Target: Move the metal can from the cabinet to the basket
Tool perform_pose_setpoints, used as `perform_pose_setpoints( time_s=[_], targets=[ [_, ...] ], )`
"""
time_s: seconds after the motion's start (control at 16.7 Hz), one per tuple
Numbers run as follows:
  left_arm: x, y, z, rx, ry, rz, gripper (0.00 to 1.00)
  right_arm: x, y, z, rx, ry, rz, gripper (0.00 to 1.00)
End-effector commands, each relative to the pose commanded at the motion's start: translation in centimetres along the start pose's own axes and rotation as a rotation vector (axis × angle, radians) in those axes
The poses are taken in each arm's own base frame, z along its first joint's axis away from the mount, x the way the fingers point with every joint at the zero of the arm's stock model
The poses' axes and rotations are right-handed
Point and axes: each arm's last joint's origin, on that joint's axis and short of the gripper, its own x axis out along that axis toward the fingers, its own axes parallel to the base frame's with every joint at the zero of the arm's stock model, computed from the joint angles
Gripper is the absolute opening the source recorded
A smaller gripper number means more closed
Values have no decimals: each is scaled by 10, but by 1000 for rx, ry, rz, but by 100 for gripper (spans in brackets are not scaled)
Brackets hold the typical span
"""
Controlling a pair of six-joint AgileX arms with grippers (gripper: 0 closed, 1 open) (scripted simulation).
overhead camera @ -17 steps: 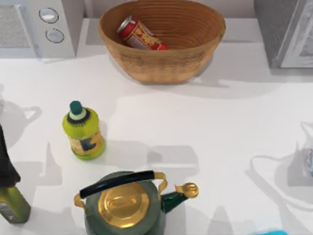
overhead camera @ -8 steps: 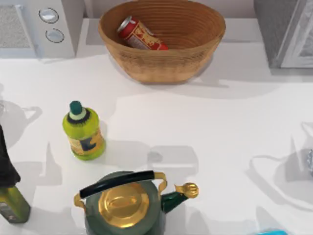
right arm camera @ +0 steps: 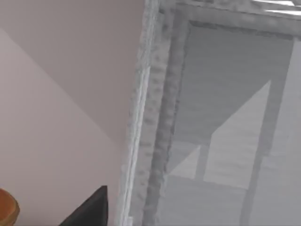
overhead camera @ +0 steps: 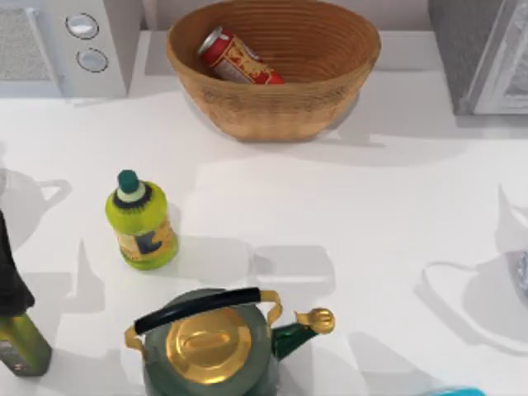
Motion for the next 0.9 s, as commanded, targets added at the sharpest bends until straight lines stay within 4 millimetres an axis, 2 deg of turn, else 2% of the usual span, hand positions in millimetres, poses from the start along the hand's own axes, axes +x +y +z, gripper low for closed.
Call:
perform_pose_setpoints(
  time_s=[0.18, 0.36, 0.54, 0.66, 0.78, 0.9],
  targets=[
    [0, 0, 0, 0, 0, 0, 100, 15, -38, 2, -79, -27, -13, 100],
    [0, 0, 0, 0, 0, 0, 100, 18, -80, -19, -107, 11, -39, 100],
    [0, 0, 0, 0, 0, 0, 100, 5, -117, -55, -62, 94, -72, 100],
    [0, 0, 0, 0, 0, 0, 100, -9, -133, -81, 3, 155, -93, 100],
    [0, 0, 0, 0, 0, 0, 100, -23, -142, -102, 74, 204, -111, 100],
    [0, 0, 0, 0, 0, 0, 100, -32, -145, -114, 128, 234, -121, 100]
  ],
)
